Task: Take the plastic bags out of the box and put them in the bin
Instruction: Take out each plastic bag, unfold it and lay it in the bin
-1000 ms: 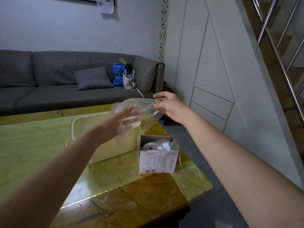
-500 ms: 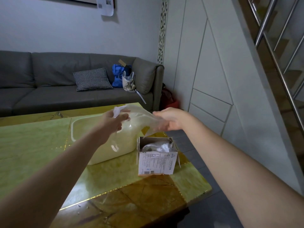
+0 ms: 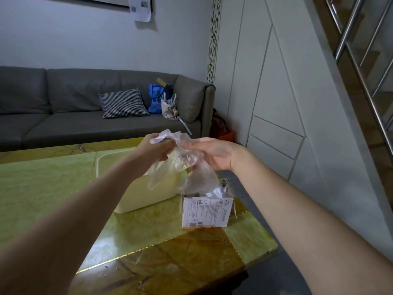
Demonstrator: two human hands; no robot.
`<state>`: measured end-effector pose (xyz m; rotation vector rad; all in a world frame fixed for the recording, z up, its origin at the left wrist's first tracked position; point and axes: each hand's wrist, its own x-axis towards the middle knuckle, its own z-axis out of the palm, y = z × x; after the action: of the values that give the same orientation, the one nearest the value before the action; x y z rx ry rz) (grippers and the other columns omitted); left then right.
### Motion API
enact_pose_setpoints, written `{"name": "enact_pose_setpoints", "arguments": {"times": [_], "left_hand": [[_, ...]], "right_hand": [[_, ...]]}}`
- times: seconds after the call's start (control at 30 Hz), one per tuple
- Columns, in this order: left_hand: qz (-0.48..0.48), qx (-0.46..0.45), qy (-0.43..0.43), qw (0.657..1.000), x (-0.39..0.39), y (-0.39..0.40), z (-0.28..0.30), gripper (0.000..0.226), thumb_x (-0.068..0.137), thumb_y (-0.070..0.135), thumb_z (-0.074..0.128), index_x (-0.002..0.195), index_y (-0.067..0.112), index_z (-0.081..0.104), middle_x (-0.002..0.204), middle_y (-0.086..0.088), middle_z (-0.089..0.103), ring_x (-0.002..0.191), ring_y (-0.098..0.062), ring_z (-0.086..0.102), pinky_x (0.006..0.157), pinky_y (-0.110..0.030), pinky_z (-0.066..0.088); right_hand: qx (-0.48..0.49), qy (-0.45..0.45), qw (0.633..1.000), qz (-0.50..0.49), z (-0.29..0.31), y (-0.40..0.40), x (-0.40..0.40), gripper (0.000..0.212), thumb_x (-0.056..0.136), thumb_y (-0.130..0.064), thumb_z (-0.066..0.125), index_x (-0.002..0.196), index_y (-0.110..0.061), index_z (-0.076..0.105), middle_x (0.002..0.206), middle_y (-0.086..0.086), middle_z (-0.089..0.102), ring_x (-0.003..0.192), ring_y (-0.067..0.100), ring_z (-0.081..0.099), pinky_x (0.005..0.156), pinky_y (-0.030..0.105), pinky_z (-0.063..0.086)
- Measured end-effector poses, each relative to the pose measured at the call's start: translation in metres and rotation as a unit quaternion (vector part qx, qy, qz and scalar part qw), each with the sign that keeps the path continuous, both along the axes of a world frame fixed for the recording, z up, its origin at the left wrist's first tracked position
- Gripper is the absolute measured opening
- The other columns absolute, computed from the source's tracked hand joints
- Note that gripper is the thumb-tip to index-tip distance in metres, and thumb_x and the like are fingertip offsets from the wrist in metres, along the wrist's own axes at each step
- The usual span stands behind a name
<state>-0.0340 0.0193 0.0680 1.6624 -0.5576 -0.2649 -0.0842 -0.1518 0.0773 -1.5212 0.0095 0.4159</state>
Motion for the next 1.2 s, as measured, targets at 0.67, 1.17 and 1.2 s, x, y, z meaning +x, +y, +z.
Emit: {"name": "enact_pose_setpoints", "arguments": {"times": [0.67,1.17,1.2], "left_hand": [[0.203,-0.009,0.076,0.976,0.053,0.058,-0.016,0.013,0.089,0.019,0.059,0.079,0.012,0.062,0.060,0.002,0.039,0.046,-0.007,0.031,0.051,-0.016,0.037],[-0.095,0.442,-0.210,0.867,0.118,0.056,-0.049,0.019,0.088,0.024,0.060,0.105,0.029,0.065,0.119,0.011,0.058,0.111,-0.009,0.053,0.104,-0.031,0.037],[-0.117,0.489,-0.190,0.843,0.120,0.056,-0.055,0.019,0.088,0.025,0.061,0.105,0.032,0.065,0.122,0.013,0.057,0.113,-0.009,0.052,0.105,-0.030,0.036]], "right_hand": [[0.061,-0.172,0.913,-0.364,-0.010,-0.016,0.045,0.029,0.089,0.010,0.052,0.090,-0.019,0.058,0.093,0.010,0.058,0.072,0.018,0.057,0.062,0.028,0.050],[-0.426,-0.150,0.867,-0.212,-0.067,0.059,0.150,0.033,0.089,0.008,0.045,0.113,-0.008,0.059,0.136,0.014,0.036,0.119,0.028,0.046,0.085,0.028,0.044],[-0.458,-0.141,0.858,-0.187,-0.068,0.060,0.149,0.031,0.090,0.007,0.046,0.114,-0.009,0.059,0.140,0.015,0.032,0.123,0.030,0.044,0.091,0.031,0.045]]}}
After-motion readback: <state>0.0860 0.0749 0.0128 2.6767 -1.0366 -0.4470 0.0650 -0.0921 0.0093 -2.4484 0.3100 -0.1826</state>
